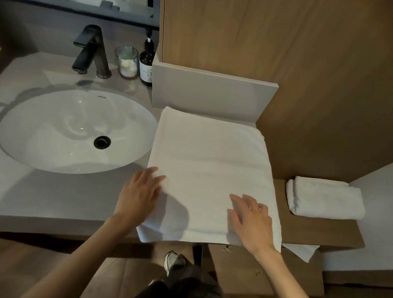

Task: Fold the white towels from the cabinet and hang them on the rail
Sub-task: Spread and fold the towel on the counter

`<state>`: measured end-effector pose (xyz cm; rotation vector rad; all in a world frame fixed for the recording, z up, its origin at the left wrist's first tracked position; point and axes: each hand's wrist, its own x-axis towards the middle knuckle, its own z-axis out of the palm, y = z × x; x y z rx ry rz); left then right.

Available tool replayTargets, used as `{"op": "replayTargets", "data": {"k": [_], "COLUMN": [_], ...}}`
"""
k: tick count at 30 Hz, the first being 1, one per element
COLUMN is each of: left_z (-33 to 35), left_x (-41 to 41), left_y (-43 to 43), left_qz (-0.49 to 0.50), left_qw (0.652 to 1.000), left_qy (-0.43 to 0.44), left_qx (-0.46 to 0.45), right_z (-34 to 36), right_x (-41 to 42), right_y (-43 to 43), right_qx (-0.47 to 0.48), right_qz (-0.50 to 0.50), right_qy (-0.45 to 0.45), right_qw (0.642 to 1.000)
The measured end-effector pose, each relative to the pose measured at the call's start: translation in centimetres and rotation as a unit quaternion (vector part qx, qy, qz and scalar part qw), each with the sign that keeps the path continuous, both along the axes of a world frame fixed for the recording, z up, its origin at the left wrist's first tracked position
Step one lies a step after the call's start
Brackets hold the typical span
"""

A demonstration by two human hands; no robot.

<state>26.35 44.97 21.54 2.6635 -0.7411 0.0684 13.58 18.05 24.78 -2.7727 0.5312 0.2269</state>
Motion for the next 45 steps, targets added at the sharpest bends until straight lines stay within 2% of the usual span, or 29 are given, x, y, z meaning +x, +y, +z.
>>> {"op": "replayTargets", "data": {"k": [4,7,11,15,20,22,24,27,30,32,33,35,37,39,42,45], "left_z": [-0.2,0.6,0.6,-0.2,-0.1,0.6,1.1,1.4,1.6,2.0,2.1,1.9,1.3,0.0,-1.0,-1.1], "left_x": [1.4,0.7,-2.2,-5.4,-7.5,-7.7,-7.3,-7.0,-7.1,-6.5,-5.9,-4.3,-3.0,-2.5,-2.4,-2.1], "left_y": [-0.1,0.2,0.5,-0.8,-3.6,-4.6,-5.4,-7.1,-9.6,-10.8,-11.1,-11.1,-11.1,-11.1,-10.6,-8.8], "left_qz": [-0.035,-0.045,-0.057,-0.097,-0.193,-0.172,-0.161,-0.176,-0.198,-0.143,-0.097,0.000,0.041,0.049,0.080,0.121], "left_qw": [0.998,0.995,0.997,0.994,0.976,0.982,0.985,0.982,0.976,0.982,0.987,0.993,0.995,0.990,0.987,0.983], "left_qy": [-0.042,-0.063,-0.034,-0.047,-0.013,0.040,0.048,0.053,0.089,0.105,0.085,0.047,0.089,0.120,0.101,0.095], "left_qx": [0.039,0.067,0.026,0.008,0.099,0.065,0.040,0.038,0.006,-0.061,-0.094,-0.105,-0.028,0.054,0.098,0.099], "right_z": [0.0,0.0,0.8,0.9,1.0,1.2,1.4,1.2,1.7,2.1,2.0,0.9,-1.0,-2.9,-4.6,-4.6], "right_x": [1.3,1.9,2.9,4.8,8.1,9.4,10.8,12.7,13.9,13.8,13.4,12.0,10.0,8.3,7.8,7.1], "right_y": [0.8,-0.1,-1.8,-3.5,-4.2,-4.2,-4.5,-4.7,-4.0,-3.3,-3.0,-2.5,-1.4,0.0,-0.6,-4.0], "right_qx": [-0.044,-0.006,0.024,0.086,0.100,0.097,0.103,0.070,0.003,-0.043,-0.041,0.021,0.066,0.053,-0.013,-0.041], "right_qz": [0.012,0.008,0.032,0.057,0.145,0.174,0.199,0.247,0.235,0.225,0.211,0.159,0.147,0.183,0.182,0.120], "right_qy": [0.046,0.077,0.076,0.070,0.094,0.105,0.111,0.118,0.094,0.033,-0.003,-0.046,-0.079,-0.063,-0.034,-0.035], "right_qw": [0.998,0.997,0.996,0.992,0.980,0.974,0.968,0.959,0.967,0.973,0.977,0.986,0.984,0.980,0.983,0.991]}}
